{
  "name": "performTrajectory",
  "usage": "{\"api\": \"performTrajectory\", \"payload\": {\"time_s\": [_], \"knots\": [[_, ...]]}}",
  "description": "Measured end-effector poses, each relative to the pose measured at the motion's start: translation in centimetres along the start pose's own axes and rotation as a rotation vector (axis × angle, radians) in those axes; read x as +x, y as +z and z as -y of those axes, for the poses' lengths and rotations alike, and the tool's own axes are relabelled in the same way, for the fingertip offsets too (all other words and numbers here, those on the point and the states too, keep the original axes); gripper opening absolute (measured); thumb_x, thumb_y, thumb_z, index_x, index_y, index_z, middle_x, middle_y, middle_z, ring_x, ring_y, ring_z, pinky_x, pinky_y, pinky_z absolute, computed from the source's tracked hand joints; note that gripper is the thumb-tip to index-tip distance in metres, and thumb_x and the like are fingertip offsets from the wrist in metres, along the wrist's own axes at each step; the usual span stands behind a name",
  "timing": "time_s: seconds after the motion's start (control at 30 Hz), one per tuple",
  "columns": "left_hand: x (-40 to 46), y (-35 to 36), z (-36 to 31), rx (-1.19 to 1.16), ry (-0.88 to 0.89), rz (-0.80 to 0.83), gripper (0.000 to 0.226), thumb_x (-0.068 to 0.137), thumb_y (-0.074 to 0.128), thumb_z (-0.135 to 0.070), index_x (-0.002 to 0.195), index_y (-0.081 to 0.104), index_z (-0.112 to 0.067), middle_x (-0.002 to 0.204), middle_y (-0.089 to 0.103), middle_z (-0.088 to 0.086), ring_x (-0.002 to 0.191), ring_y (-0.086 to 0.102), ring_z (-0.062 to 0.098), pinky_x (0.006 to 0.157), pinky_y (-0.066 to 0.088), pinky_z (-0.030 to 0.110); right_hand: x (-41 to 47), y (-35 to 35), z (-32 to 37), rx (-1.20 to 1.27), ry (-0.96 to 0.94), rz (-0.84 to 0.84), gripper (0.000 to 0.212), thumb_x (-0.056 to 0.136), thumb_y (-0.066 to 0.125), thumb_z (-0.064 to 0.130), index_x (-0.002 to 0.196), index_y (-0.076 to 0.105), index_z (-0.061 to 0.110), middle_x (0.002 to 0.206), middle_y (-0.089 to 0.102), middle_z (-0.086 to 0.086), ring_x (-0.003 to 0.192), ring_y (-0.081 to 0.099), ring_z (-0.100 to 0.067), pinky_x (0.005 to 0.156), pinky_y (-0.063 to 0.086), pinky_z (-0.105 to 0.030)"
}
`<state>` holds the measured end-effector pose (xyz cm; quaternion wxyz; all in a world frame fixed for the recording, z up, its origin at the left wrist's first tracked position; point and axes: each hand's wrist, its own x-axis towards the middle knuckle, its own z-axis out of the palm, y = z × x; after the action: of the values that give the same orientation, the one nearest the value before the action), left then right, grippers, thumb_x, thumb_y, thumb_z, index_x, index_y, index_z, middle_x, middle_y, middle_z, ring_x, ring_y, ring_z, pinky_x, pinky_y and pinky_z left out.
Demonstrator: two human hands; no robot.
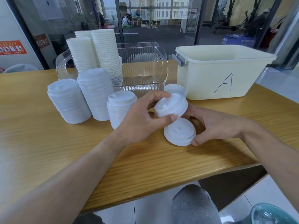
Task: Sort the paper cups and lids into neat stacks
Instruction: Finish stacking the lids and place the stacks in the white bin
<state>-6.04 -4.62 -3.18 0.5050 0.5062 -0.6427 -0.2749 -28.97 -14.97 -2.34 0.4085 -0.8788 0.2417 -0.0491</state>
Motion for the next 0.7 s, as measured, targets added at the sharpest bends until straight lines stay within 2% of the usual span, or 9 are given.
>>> {"api": "performTrajectory", "payload": {"time_s": [0.07,0.13,0.23,0.3,0.4,0.5,0.6,0.7], "knots": [[-0.1,-0.1,0.1,0.018,-0.007,0.063,0.053,0.082,0.088,-0.019,0.128,0.061,-0.020,0.127,0.068,-0.007,0.121,0.065,0.014,0.096,0.058,0.047,0.1,0.0,0.5,0.004,-0.010,0.037,0.094,0.071,0.082,-0.006,0.142,0.044,0.043,0.139,0.055,0.031,0.135,0.048,0.005,0.110,0.037,-0.013],[-0.1,-0.3,0.4,0.026,-0.008,0.110,0.056,0.081,0.089,-0.013,0.128,0.060,-0.019,0.126,0.068,-0.003,0.121,0.065,0.016,0.097,0.058,0.047,-0.1,0.4,0.5,0.058,-0.004,0.008,0.090,0.069,0.080,0.001,0.142,0.045,0.041,0.137,0.059,0.025,0.132,0.053,0.000,0.109,0.042,-0.019],[0.0,-0.6,0.6,0.053,-0.003,0.165,0.060,0.078,0.087,-0.014,0.129,0.057,-0.020,0.129,0.067,-0.004,0.125,0.062,0.016,0.098,0.056,0.042,-1.0,1.8,0.3,0.132,0.025,-0.152,0.096,0.065,0.091,0.028,0.147,0.042,0.040,0.142,0.056,0.023,0.134,0.050,0.002,0.114,0.042,-0.025],[0.1,-0.6,0.6,0.103,0.008,0.208,0.061,0.076,0.085,-0.018,0.131,0.057,-0.023,0.131,0.066,-0.006,0.128,0.060,0.015,0.102,0.054,0.042,-1.4,3.2,0.3,0.029,0.067,-0.311,0.111,0.056,0.098,0.053,0.148,0.037,0.047,0.141,0.048,0.027,0.135,0.043,0.008,0.114,0.038,-0.024],[0.4,-0.6,0.6,0.147,0.013,0.236,0.061,0.076,0.083,-0.019,0.131,0.058,-0.025,0.129,0.065,-0.009,0.126,0.060,0.014,0.105,0.051,0.044,-1.3,5.1,0.8,-0.177,0.104,-0.476,0.117,0.049,0.093,0.068,0.147,0.035,0.046,0.125,0.042,0.033,0.130,0.037,0.004,0.106,0.038,-0.022],[0.6,-0.6,0.7,0.121,0.005,0.192,0.060,0.075,0.083,-0.019,0.129,0.059,-0.026,0.127,0.066,-0.007,0.121,0.062,0.015,0.102,0.054,0.046,-1.2,5.1,0.6,-0.181,0.096,-0.506,0.107,0.052,0.091,0.069,0.143,0.037,0.050,0.116,0.045,0.032,0.125,0.042,-0.001,0.108,0.041,-0.029],[0.7,-0.7,0.9,0.055,-0.011,0.149,0.058,0.076,0.082,-0.018,0.129,0.060,-0.024,0.126,0.068,-0.004,0.120,0.064,0.017,0.100,0.056,0.048,-1.3,4.7,-0.1,-0.122,0.072,-0.472,0.100,0.056,0.090,0.067,0.141,0.039,0.055,0.122,0.055,0.031,0.129,0.043,-0.002,0.112,0.040,-0.037],[0.6,-0.8,0.9,0.022,-0.021,0.136,0.057,0.077,0.082,-0.016,0.130,0.061,-0.020,0.126,0.068,0.000,0.120,0.064,0.016,0.100,0.056,0.048,-1.3,4.5,-0.4,-0.077,0.014,-0.453,0.090,0.060,0.089,0.060,0.139,0.048,0.052,0.129,0.061,0.033,0.132,0.048,0.002,0.116,0.038,-0.042]]}}
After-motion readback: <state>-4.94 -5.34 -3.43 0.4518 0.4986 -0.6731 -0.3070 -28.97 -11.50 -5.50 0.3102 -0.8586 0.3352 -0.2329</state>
